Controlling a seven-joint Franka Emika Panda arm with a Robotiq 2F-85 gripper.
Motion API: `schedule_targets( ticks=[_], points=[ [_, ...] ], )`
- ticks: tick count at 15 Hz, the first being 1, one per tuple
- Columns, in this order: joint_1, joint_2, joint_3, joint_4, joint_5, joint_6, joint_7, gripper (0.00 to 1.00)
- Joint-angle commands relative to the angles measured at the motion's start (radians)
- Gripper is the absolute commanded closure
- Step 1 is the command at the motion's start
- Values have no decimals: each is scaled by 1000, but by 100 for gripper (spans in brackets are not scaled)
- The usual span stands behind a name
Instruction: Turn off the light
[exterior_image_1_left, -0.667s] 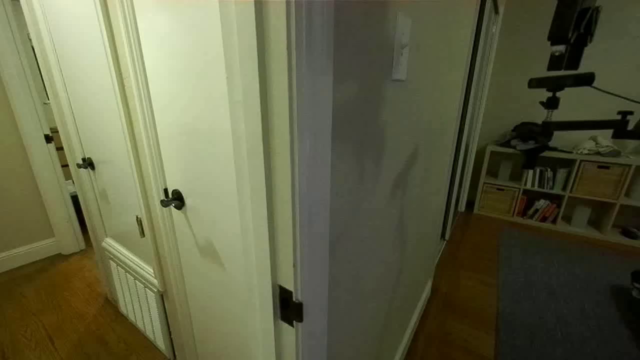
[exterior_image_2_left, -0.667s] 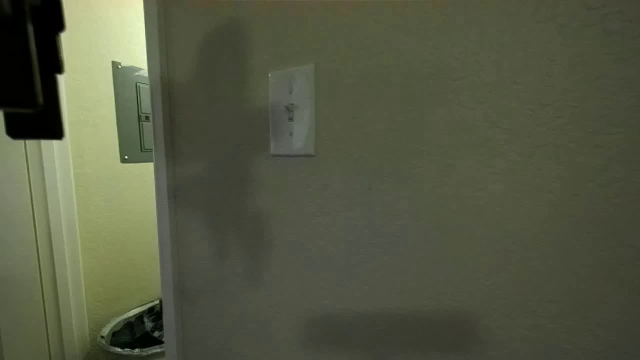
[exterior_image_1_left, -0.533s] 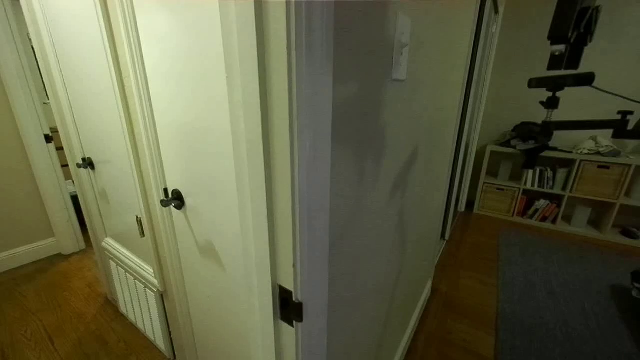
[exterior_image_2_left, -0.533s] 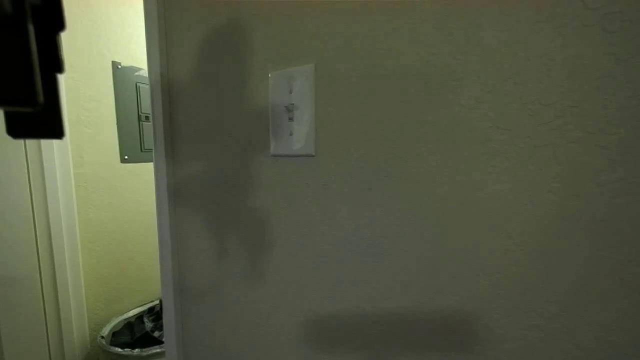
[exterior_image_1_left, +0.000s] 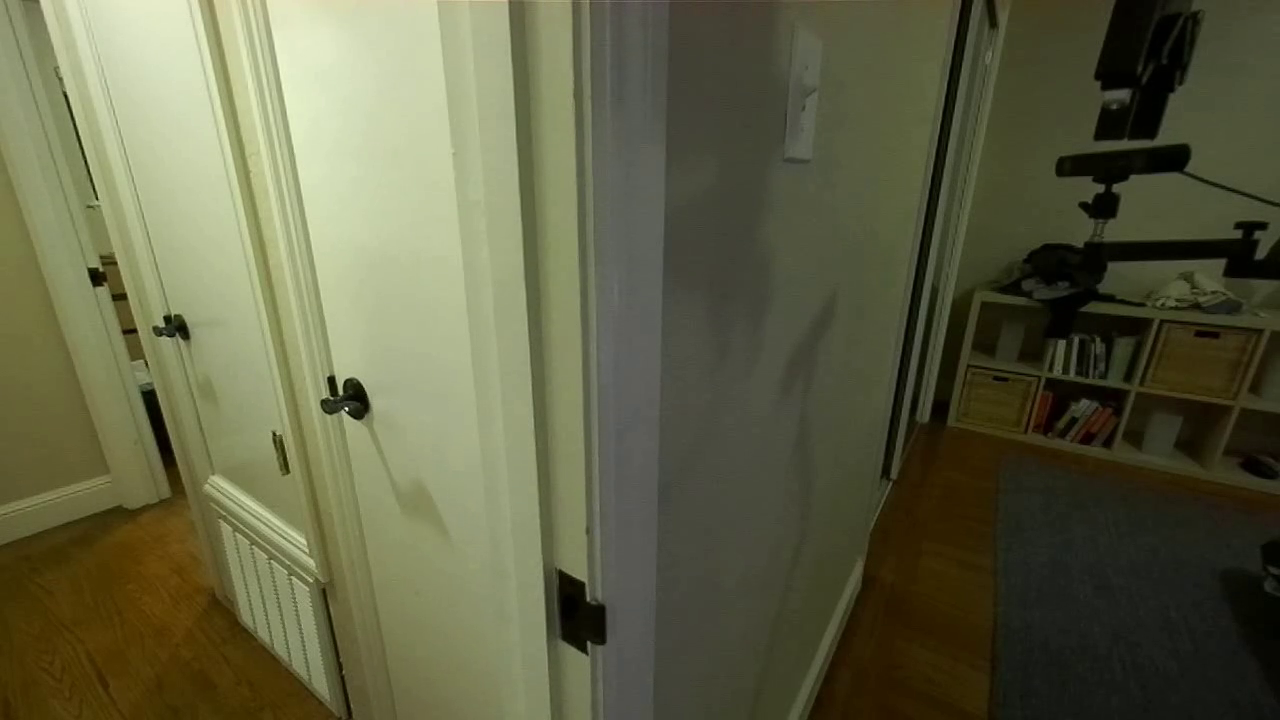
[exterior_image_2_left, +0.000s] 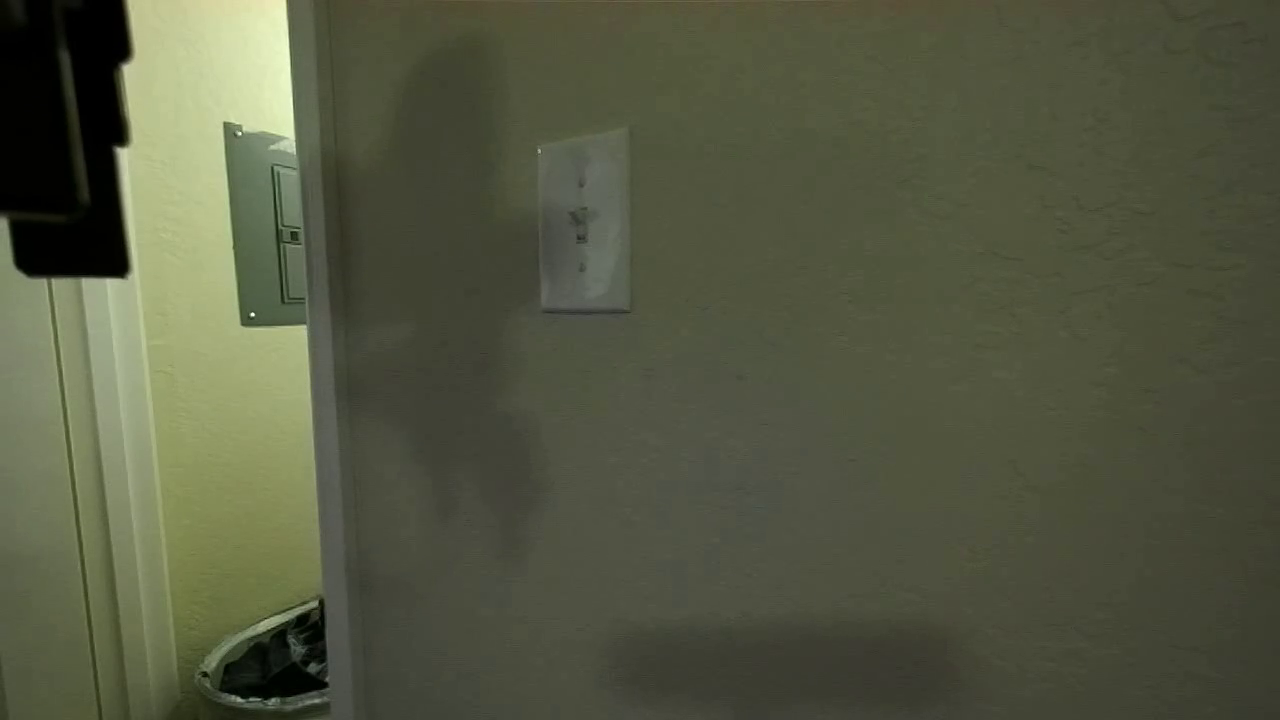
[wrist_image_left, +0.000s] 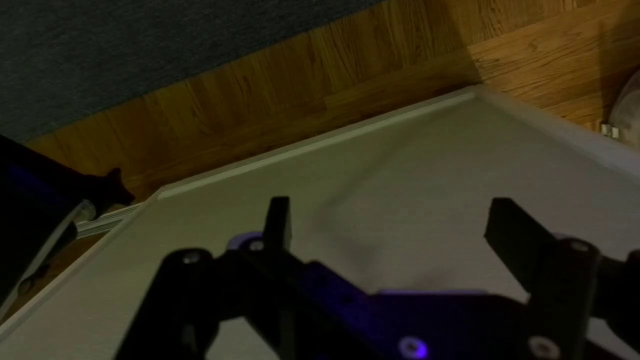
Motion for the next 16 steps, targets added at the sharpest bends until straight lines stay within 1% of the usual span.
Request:
schedule_targets(
  ticks=[1,4,8,11,16],
  points=[
    [6,7,-5,4,1,4,-3,0],
    [15,28,-6,17,12,26,-17,0],
    [38,87,3,62,46,130,-24,0],
    [62,135,20,108,75,184,-40,0],
    [100,213,56,222,111,215,-67,0]
  ],
)
